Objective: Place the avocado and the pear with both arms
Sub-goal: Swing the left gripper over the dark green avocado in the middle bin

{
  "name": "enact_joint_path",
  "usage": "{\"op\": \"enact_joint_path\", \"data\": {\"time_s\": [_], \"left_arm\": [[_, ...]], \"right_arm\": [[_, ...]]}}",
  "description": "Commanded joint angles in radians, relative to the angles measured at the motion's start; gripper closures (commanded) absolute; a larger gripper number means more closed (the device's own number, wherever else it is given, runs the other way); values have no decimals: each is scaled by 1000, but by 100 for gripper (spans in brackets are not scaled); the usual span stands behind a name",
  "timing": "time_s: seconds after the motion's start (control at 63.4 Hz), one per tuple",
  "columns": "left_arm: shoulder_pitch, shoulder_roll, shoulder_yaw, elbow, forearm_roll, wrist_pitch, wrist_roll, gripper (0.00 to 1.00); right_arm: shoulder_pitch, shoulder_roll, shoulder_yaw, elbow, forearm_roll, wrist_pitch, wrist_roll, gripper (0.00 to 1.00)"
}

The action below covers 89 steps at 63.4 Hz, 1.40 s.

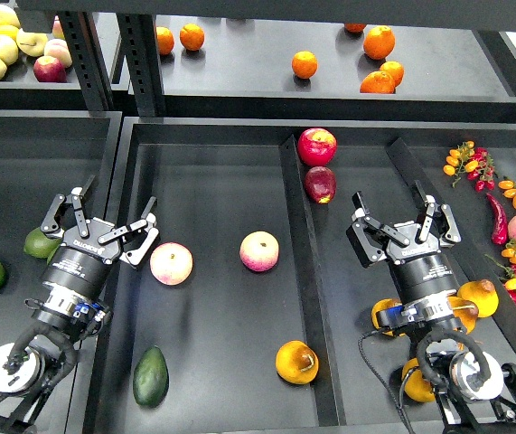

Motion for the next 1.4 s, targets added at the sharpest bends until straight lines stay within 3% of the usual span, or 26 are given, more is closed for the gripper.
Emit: {"op": "enact_joint_path", "data": {"time_s": [0.0, 0.032, 0.158, 0.395, 0.552, 0.805, 0.979, 1.2, 1.389], "left_arm": [[-55, 0, 9, 28, 17, 0, 60, 1], [-87, 0, 27, 42, 33, 0, 115, 1], [-144, 3, 85, 51, 76, 0, 206, 1], [-245, 116, 177, 59, 156, 0, 244, 1], [-335, 198, 314, 122, 156, 0, 335, 1], [-497, 294, 587, 174, 164, 0, 335, 1], [-665, 380, 861, 189, 176, 0, 335, 1], [-886, 367, 1206, 192, 208, 0, 335, 1], [-1010, 314, 1392, 214, 242, 0, 335, 1]], "right_arm": [[0, 0, 28, 0, 0, -18, 0, 0], [0, 0, 40, 0, 0, -21, 0, 0], [0, 0, 57, 1, 2, -21, 0, 0], [0, 0, 95, 0, 6, -43, -2, 0], [0, 0, 128, 1, 12, -54, -3, 0], [0, 0, 128, -2, 12, -55, -3, 0], [0, 0, 128, -3, 12, -55, -3, 0], [0, 0, 137, -3, 12, -55, -2, 0], [0, 0, 137, -5, 12, -55, -2, 0]]}}
